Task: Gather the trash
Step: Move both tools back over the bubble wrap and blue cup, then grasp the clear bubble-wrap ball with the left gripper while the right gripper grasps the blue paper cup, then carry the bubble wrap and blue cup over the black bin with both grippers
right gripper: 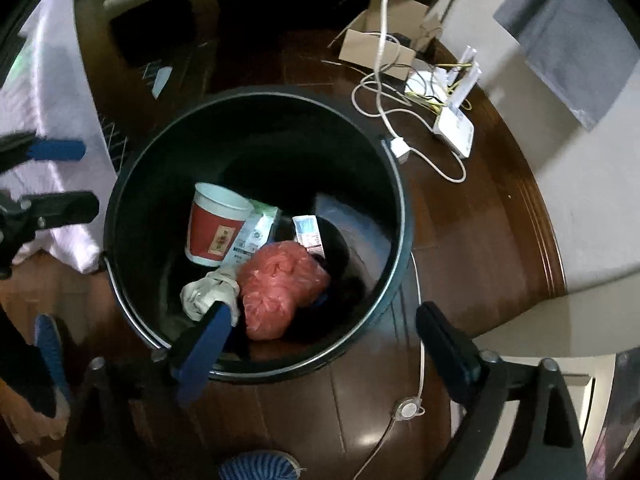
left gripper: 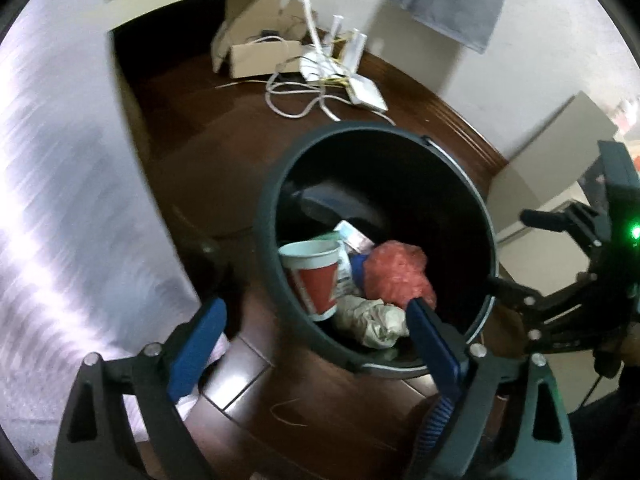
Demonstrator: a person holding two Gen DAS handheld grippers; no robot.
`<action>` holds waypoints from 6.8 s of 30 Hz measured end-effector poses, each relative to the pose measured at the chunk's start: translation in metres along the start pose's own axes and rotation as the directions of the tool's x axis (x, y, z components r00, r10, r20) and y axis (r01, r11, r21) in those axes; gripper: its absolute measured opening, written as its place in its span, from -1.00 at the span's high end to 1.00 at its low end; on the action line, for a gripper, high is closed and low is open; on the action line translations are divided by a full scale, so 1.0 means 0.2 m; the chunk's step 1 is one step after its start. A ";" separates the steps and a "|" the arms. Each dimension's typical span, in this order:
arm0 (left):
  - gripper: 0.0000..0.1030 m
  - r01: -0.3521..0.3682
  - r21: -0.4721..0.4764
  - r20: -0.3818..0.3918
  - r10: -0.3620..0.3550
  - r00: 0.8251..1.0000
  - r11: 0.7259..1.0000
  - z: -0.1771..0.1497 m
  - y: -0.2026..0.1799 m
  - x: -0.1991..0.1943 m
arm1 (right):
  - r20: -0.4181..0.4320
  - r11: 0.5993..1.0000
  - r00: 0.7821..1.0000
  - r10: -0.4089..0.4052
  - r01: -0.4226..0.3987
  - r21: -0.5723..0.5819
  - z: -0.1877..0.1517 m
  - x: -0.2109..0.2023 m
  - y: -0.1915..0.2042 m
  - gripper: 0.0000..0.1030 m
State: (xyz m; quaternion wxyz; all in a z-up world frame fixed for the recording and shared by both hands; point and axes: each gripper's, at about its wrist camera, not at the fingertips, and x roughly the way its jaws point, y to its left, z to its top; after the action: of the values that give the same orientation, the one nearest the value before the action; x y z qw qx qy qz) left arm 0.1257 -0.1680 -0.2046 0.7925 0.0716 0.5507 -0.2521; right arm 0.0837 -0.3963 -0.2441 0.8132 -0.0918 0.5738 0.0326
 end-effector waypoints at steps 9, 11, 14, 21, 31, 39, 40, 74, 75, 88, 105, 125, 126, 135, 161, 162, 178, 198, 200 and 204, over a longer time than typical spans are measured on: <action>-1.00 -0.085 -0.020 0.042 0.085 0.995 0.996 -0.03 0.04 -0.09 | 0.052 1.000 0.999 0.015 -0.016 0.011 0.01 -0.10 0.04 -0.95; -1.00 -0.092 -0.024 0.053 0.093 0.994 0.995 -0.04 0.05 -0.12 | 0.065 0.999 0.997 0.029 -0.031 0.021 0.02 -0.13 0.04 -0.98; -1.00 -0.098 -0.031 0.067 0.100 0.993 0.995 -0.04 0.06 -0.16 | 0.071 0.998 0.997 0.042 -0.046 0.045 0.02 -0.15 0.04 -1.00; -1.00 -0.104 -0.044 0.106 0.108 0.989 0.994 -0.06 0.07 -0.28 | 0.109 0.992 0.991 0.081 -0.091 0.089 0.06 -0.24 0.04 -1.00; -1.00 -0.140 -0.068 0.229 0.152 0.961 0.988 -0.05 0.12 -0.61 | 0.246 0.990 0.964 0.105 -0.126 0.070 0.21 -0.54 0.16 -1.00; -1.00 -0.168 -0.139 0.314 0.205 0.927 0.976 -0.07 0.24 -0.84 | 0.334 0.988 0.931 0.144 -0.156 0.008 0.33 -0.73 0.32 -1.00; -1.00 -0.174 -0.149 0.322 0.214 0.922 0.973 -0.08 0.27 -0.86 | 0.341 0.987 0.928 0.148 -0.158 0.001 0.35 -0.74 0.34 -1.00; -0.52 -0.310 -0.611 0.313 0.582 0.751 0.729 -0.31 1.46 -1.40 | 0.494 0.907 0.769 0.405 -0.269 -0.324 1.21 -1.02 1.42 -1.00; -0.52 -0.310 -0.616 0.311 0.585 0.749 0.724 -0.31 1.48 -1.40 | 0.488 0.902 0.768 0.415 -0.278 -0.330 1.26 -1.00 1.46 -1.00; -0.40 -0.332 -0.636 0.256 0.596 0.761 0.697 -0.22 1.81 -1.32 | 0.412 0.863 0.784 0.465 -0.297 -0.408 1.70 -0.78 1.96 -0.74; -0.25 -0.303 -0.611 0.219 0.524 0.823 0.732 0.06 2.10 -1.15 | 0.273 0.794 0.816 0.509 -0.323 -0.515 2.06 -0.51 2.19 -0.74; 0.21 -0.301 -0.601 0.209 0.509 0.835 0.740 0.03 2.19 -1.15 | 0.247 0.770 0.802 0.543 -0.358 -0.529 2.22 -0.45 2.34 -0.54; 0.21 -0.301 -0.600 0.210 0.510 0.834 0.741 0.03 2.19 -1.15 | 0.252 0.774 0.803 0.541 -0.358 -0.522 2.21 -0.45 2.34 -0.52; 0.21 -0.306 -0.582 0.227 0.512 0.829 0.753 0.02 2.12 -1.15 | 0.285 0.802 0.806 0.518 -0.343 -0.489 2.15 -0.50 2.30 -0.41; 0.22 -0.312 -0.522 0.300 0.513 0.804 0.794 0.06 1.87 -1.20 | 0.431 0.890 0.805 0.408 -0.246 -0.383 1.96 -0.66 2.05 -0.33; 0.22 -0.308 -0.519 0.303 0.509 0.806 0.797 0.06 1.85 -1.20 | 0.435 0.893 0.805 0.404 -0.243 -0.380 1.95 -0.67 2.02 -0.33; 0.22 -0.275 -0.421 0.378 0.443 0.813 0.864 0.05 1.35 -1.27 | 0.503 0.927 0.786 0.359 -0.237 -0.290 1.55 -0.97 1.52 -0.33; 0.22 -0.212 -0.237 0.463 0.302 0.833 0.948 0.10 0.74 -1.26 | 0.587 0.969 0.771 0.246 -0.199 -0.146 0.99 -1.23 0.85 -0.33; 0.22 -0.208 -0.205 0.463 0.282 0.840 0.956 0.10 0.66 -1.23 | 0.588 0.974 0.776 0.228 -0.190 -0.127 0.92 -1.24 0.77 -0.33; 0.22 -0.177 -0.147 0.463 0.225 0.858 0.973 0.13 0.53 -1.17 | 0.589 0.982 0.786 0.187 -0.173 -0.081 0.78 -1.24 0.62 -0.33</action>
State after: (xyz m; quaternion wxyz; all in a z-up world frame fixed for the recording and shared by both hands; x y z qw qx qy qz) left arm 0.1355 -0.0118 0.0008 0.9279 0.0252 0.3403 -0.1502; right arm 0.1249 -0.2331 0.0260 0.9438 -0.0311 0.2961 0.1432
